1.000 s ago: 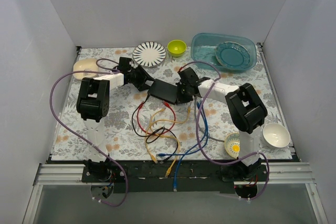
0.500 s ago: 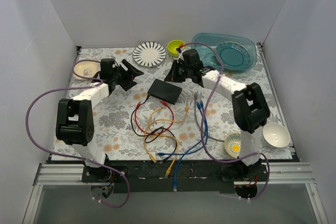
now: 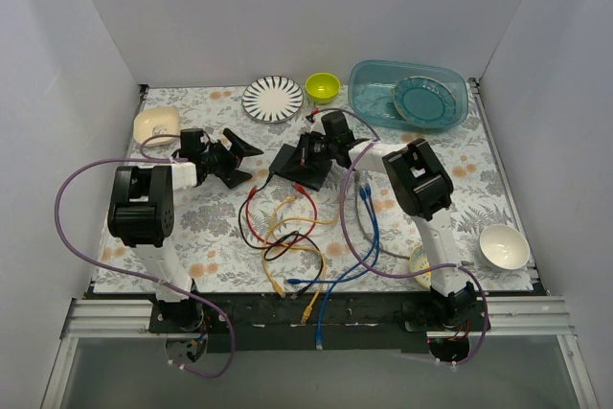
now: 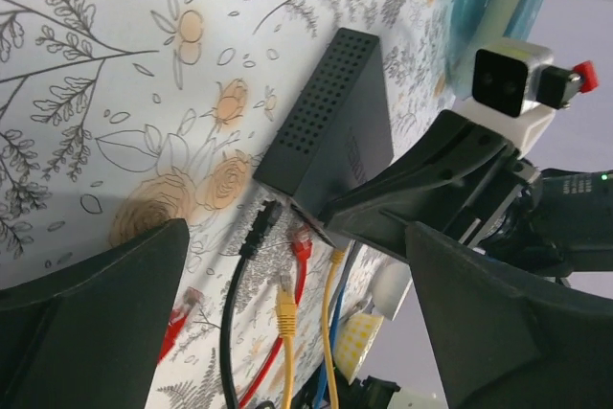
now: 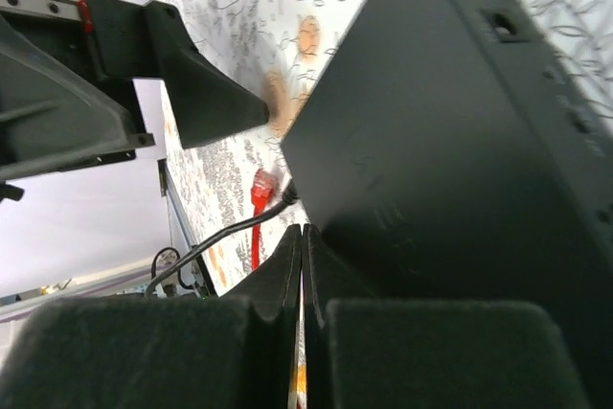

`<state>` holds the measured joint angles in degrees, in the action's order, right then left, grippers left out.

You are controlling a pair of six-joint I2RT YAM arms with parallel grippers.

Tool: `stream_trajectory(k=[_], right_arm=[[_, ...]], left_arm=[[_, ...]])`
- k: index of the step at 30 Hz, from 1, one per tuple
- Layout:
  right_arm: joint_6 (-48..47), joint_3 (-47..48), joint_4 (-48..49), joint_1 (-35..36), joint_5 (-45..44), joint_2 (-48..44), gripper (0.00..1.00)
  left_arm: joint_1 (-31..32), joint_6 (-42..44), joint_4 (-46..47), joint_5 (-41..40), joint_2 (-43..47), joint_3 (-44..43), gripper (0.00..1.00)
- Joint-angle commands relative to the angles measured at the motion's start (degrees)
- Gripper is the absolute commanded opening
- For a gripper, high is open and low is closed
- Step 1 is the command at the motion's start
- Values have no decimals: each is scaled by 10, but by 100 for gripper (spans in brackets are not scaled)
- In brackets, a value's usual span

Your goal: Pull the plug from the switch port

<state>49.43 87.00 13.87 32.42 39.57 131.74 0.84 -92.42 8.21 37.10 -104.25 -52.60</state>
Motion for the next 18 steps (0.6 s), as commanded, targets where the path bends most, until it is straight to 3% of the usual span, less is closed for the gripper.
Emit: stream_trajectory(k=[1, 6, 7, 16, 18], right_arm=[[-23, 6, -37, -10, -26, 3, 1], [-22, -28, -30, -19, -58, -15, 1], [-21, -26, -30, -22, -57, -14, 1], [-40, 4, -63, -26, -74, -10, 1], [-45, 7, -69, -29, -78, -10, 1]], left_arm=[[1, 0, 31, 60, -31, -11, 98], [2, 38, 17, 66, -44, -16, 95], [2, 41, 11, 59, -43, -16, 98], [2, 13, 22, 56, -76, -13, 98], [6, 25, 24, 54, -76, -16, 82]])
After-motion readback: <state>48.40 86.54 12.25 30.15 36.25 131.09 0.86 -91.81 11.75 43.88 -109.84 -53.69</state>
